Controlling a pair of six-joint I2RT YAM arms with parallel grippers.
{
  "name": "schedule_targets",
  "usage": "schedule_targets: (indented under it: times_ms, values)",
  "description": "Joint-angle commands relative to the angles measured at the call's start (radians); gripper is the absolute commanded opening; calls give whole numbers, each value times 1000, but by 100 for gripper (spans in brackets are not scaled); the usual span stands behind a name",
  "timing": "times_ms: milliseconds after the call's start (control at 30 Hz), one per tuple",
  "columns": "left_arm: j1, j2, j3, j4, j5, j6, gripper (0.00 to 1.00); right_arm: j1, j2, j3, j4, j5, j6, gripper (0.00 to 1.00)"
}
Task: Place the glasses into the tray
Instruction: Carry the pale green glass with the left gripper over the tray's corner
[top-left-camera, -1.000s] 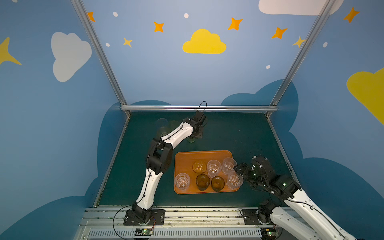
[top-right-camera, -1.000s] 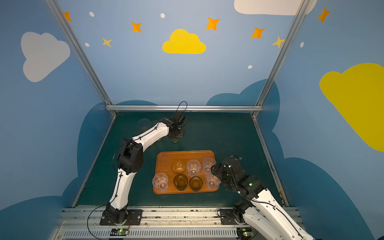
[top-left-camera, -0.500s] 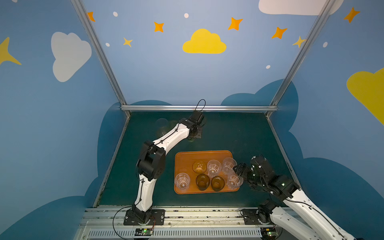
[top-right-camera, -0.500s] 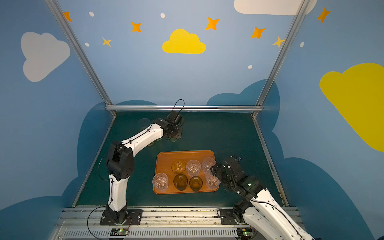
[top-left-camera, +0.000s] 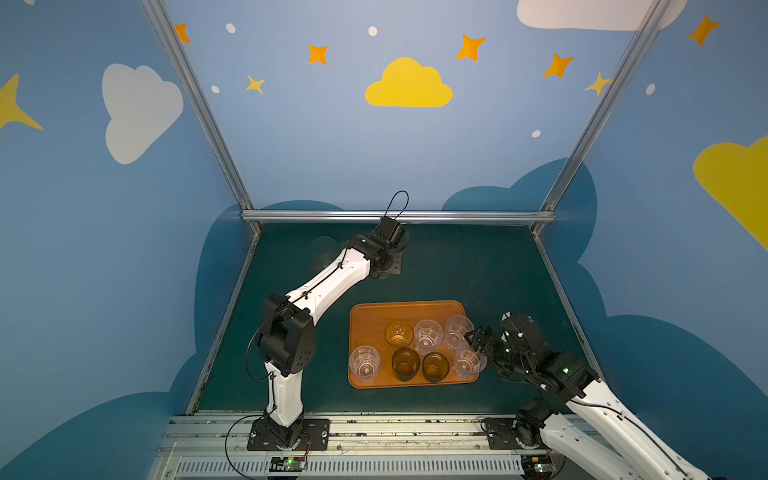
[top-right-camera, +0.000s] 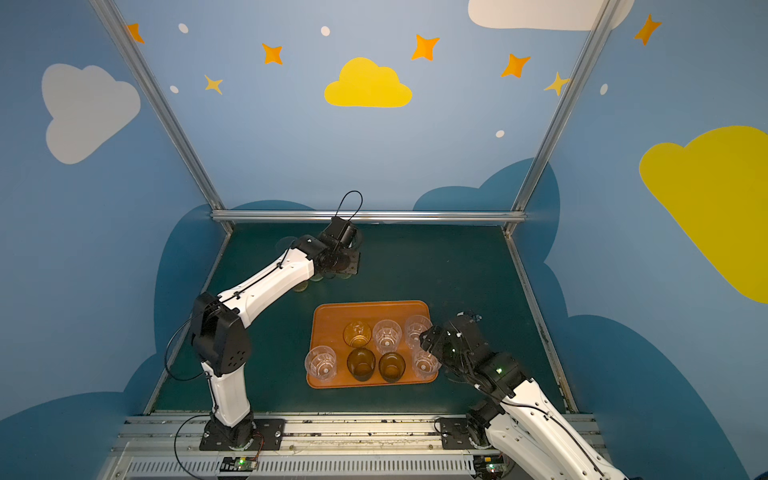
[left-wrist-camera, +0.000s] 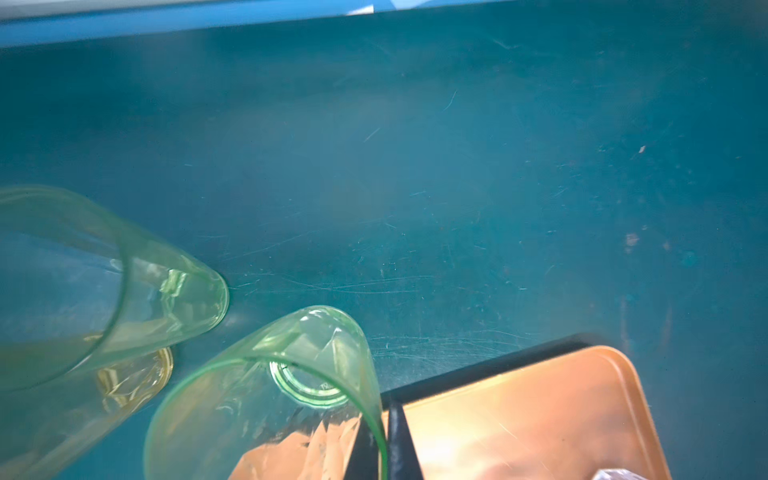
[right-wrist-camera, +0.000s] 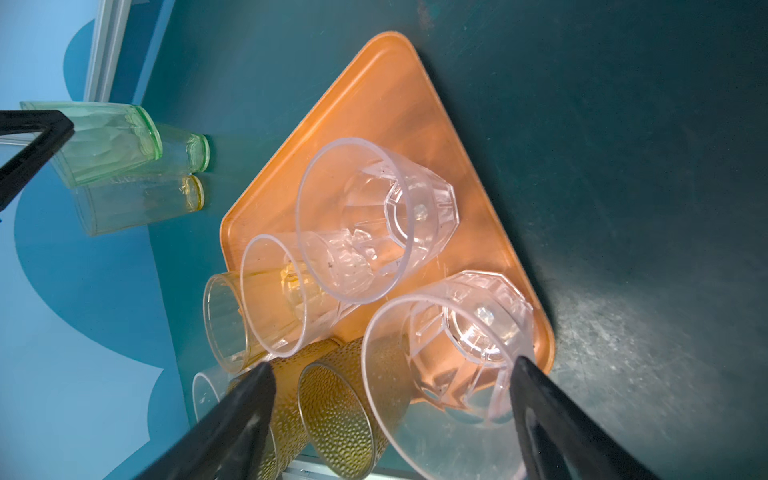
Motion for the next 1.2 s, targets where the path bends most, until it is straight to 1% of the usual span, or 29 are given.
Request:
schedule_targets:
  times_ms: [0, 200, 333, 533, 800, 1167]
  values:
    - [-7, -67, -34, -61, -26, -12, 4, -4, -33, -18, 8, 0, -8, 87]
    - [-13, -194, -156, -46, -41, -23, 4, -4, -75, -41, 13, 8, -17, 87]
    - [-16, -272, -213, -39, -21, -30, 4, -6, -87, -49, 21, -13, -30, 88]
    - [-17, -384, -321, -7, -35, -51, 4, -6, -109, -56, 50, -46, -46, 88]
    - [-17, -470, -414, -37, -58, -80, 4, -5, -140, -63, 73, -60, -63, 87]
    - [-25, -548, -517, -78, -29, -112, 4, -5, -173, -71, 76, -60, -91, 87]
